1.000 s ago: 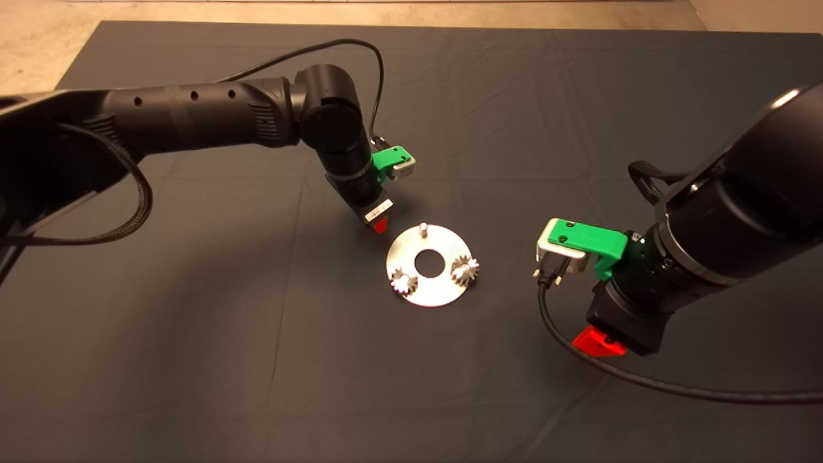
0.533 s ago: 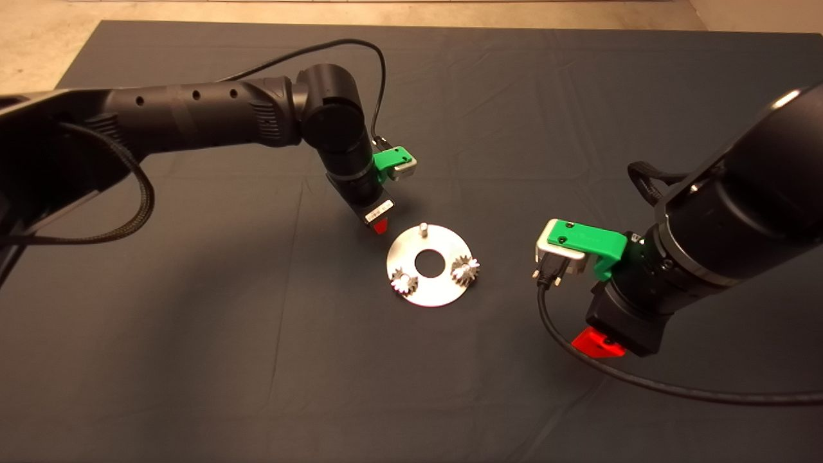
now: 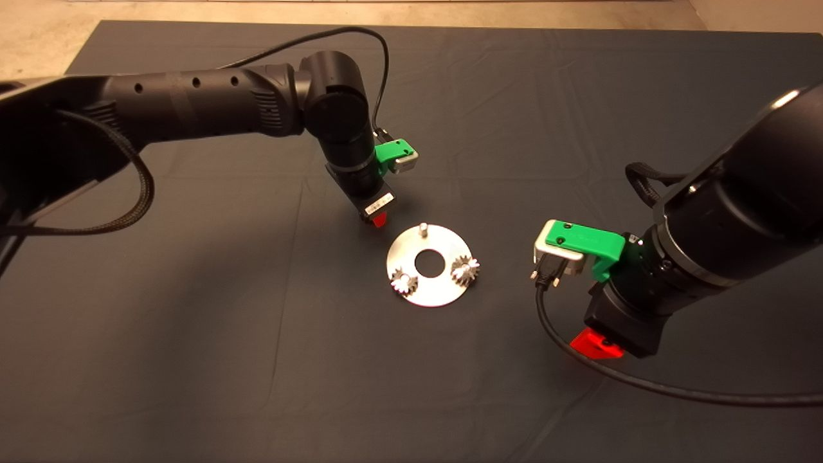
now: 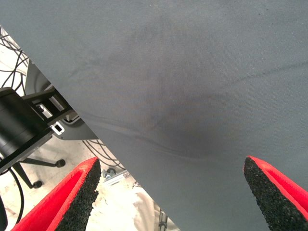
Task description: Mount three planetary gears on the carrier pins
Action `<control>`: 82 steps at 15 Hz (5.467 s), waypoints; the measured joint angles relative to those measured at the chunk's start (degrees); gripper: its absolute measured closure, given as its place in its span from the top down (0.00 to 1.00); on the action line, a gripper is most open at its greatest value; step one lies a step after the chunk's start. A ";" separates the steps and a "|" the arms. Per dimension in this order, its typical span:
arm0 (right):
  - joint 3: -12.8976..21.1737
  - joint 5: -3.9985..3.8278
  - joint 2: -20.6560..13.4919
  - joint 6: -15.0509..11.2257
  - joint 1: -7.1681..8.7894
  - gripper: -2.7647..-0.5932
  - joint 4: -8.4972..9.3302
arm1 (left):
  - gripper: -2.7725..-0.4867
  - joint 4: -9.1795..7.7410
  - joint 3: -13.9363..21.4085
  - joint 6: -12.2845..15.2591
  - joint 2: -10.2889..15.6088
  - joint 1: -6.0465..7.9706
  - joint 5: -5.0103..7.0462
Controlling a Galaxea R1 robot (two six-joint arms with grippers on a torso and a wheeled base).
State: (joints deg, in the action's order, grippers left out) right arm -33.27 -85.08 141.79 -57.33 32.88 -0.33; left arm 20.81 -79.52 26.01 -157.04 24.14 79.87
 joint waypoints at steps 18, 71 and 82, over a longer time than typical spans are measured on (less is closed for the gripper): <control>0.77 0.96 0.11 0.00 0.00 0.74 0.35 | 0.49 3.85 -0.44 -1.06 1.58 -0.15 -3.43; 0.52 0.93 0.11 0.00 0.00 0.74 0.35 | 0.49 2.80 -0.85 3.54 1.80 -2.34 -5.36; 0.48 0.93 0.11 0.01 0.00 0.74 0.35 | 0.47 2.83 -0.85 3.56 1.85 -2.39 -7.98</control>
State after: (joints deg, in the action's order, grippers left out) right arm -32.79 -84.15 141.90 -57.33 32.88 0.02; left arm 23.64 -80.37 29.57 -155.19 21.75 71.89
